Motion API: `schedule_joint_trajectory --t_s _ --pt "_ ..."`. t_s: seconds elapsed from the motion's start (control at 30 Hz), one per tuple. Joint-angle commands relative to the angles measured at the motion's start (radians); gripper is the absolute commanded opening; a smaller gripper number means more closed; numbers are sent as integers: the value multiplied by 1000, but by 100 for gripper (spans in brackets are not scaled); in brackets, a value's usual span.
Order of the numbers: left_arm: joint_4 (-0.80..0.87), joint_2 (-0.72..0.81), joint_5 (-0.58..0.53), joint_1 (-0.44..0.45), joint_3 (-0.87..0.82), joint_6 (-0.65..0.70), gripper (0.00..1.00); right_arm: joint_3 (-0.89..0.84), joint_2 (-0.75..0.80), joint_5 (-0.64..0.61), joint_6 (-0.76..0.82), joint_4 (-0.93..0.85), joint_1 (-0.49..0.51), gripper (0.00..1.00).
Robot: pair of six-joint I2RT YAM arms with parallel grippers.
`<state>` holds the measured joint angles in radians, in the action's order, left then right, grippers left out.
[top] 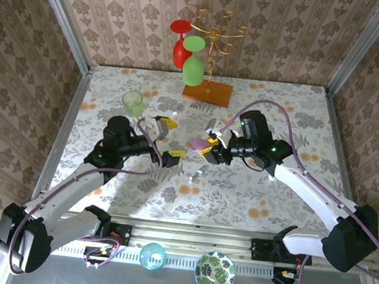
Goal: Insert the wireless bluetooth earbuds into the charging case
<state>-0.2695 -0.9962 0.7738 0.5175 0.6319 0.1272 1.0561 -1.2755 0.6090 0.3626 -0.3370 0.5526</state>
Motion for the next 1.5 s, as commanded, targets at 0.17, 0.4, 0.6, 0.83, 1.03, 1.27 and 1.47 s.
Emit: schedule_joint_trajectory --t_s 0.17,0.4,0.6,0.83,1.03,1.27,1.47 --pt "8 -31 98 60 67 18 96 116 31 115 -43 -115 32 18" --pt "-26 -43 100 97 75 -24 88 169 3 104 -19 -139 60 18" --pt "-42 -36 107 101 73 -46 76 177 1 105 -17 -137 69 15" --pt "-81 -33 125 101 68 -71 63 167 9 82 -3 -153 69 14" --pt "-106 -36 129 101 73 -106 61 150 14 68 2 -144 69 14" --pt "-110 -48 146 101 78 -119 48 140 20 71 10 -134 69 13" --pt "-112 -37 147 100 75 -115 50 127 23 54 24 -145 68 12"
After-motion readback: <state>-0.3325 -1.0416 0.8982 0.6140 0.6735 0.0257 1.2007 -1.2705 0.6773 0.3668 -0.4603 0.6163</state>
